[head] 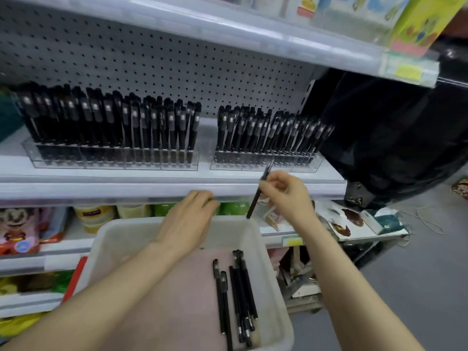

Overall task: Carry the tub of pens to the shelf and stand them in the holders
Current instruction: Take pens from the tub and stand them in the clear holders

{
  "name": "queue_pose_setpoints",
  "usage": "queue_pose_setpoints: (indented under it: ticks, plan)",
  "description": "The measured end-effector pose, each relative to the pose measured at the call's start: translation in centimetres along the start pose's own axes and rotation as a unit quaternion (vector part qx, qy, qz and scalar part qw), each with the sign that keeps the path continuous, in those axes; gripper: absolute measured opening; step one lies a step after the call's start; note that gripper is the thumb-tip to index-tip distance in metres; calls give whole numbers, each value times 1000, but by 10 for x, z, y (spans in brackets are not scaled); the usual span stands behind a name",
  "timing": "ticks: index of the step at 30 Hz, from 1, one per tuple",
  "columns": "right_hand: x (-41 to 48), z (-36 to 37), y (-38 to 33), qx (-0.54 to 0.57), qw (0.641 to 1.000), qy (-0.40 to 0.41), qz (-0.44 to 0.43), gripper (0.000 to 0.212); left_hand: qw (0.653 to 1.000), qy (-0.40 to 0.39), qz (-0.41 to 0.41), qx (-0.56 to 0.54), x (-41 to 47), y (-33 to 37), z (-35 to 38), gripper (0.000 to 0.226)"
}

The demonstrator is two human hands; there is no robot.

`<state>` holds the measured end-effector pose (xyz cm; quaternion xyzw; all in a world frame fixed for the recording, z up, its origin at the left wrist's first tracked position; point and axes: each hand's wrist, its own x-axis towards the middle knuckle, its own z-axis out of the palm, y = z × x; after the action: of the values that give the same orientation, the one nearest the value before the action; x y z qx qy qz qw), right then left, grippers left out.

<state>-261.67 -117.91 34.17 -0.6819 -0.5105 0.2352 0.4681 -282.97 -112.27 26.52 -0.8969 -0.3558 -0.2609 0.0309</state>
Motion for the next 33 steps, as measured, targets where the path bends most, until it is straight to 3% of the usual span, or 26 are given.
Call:
queue_pose_setpoints:
  ticks: [6, 11, 16, 24, 33]
  plan:
    - [47, -45, -17, -23, 984, 151, -95, 9, 999, 40, -5, 31, 68, 11, -20, 60]
    - [80, -51, -17, -28, 971, 197, -132, 9, 997, 49, -18, 51, 94, 9, -15, 59]
    - [99, -39, -16, -32, 968, 197, -150, 13, 997, 57, -31, 52, 97, 8, -7, 57]
    - [109, -18, 4, -131, 976, 127, -117, 22, 996, 61, -39, 48, 98, 9, -4, 55]
    - [106, -10, 4, -118, 980, 138, -83, 21, 998, 48, -19, 42, 93, 5, -7, 59]
